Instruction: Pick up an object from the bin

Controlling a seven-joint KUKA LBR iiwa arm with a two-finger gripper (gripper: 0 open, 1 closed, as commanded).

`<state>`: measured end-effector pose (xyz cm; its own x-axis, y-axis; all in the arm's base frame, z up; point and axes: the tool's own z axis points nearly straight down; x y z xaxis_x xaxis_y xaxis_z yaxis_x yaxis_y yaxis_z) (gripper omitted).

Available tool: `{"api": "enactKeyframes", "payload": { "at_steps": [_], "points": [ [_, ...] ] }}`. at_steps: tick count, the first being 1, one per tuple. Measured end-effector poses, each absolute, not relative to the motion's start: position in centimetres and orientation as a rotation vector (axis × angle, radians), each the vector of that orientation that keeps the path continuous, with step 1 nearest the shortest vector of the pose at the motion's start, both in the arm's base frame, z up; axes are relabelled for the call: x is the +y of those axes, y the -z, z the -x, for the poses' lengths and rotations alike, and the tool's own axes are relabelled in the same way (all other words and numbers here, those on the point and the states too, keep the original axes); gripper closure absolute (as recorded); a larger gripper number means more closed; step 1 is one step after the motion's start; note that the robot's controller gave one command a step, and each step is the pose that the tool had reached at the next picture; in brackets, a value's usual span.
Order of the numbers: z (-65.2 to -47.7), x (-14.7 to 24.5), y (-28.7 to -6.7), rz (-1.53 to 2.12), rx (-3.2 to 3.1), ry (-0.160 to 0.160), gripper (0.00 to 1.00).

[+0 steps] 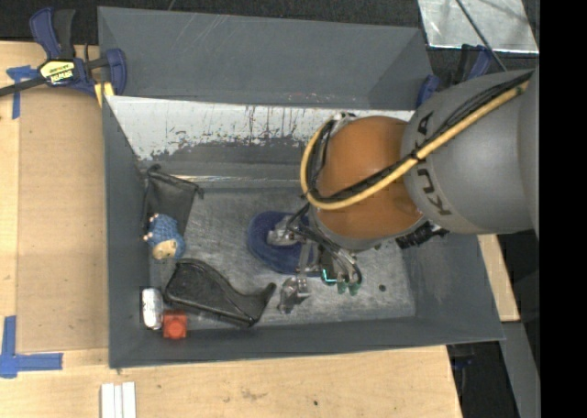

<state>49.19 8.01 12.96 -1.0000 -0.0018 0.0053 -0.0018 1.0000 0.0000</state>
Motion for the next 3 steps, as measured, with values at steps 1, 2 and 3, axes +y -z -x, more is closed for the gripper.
{"api": "enactKeyframes", "payload": {
  "at_steps": [1,2,3],
  "points": [
    [-54.4,2.4,-7.8,-0.348,-3.143,0.011,0.00],
    [-55.0,2.5,-8.2,-0.342,-3.168,0.012,1.00],
    [-54.8,2.5,-26.8,-0.573,-3.101,-0.002,1.00]
  ]
}}
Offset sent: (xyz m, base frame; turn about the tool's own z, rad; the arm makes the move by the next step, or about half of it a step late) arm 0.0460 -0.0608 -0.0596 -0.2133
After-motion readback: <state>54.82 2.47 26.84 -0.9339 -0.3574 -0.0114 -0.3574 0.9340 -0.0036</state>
